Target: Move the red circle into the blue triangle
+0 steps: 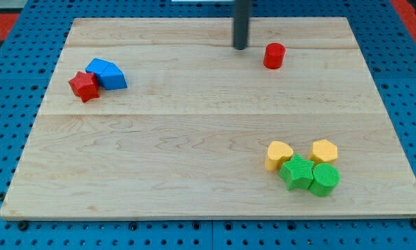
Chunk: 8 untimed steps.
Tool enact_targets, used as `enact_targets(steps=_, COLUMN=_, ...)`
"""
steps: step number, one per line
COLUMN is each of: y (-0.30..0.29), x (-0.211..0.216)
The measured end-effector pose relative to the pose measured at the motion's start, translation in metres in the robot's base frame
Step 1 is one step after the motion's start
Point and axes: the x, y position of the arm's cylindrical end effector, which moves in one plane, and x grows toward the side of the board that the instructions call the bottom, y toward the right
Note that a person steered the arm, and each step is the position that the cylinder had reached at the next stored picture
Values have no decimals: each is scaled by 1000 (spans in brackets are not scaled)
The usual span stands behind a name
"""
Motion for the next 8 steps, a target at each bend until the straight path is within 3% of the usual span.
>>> enact_targets(steps=2, y=37, x=61)
enact_targets(steps=3, y=96, x=33)
enact_targets(steps=4, y=100, x=69)
enact_targets(steps=5, y=56, x=114)
enact_targets(steps=7, y=-104, x=128)
enact_targets(steps=8, y=-73, x=155)
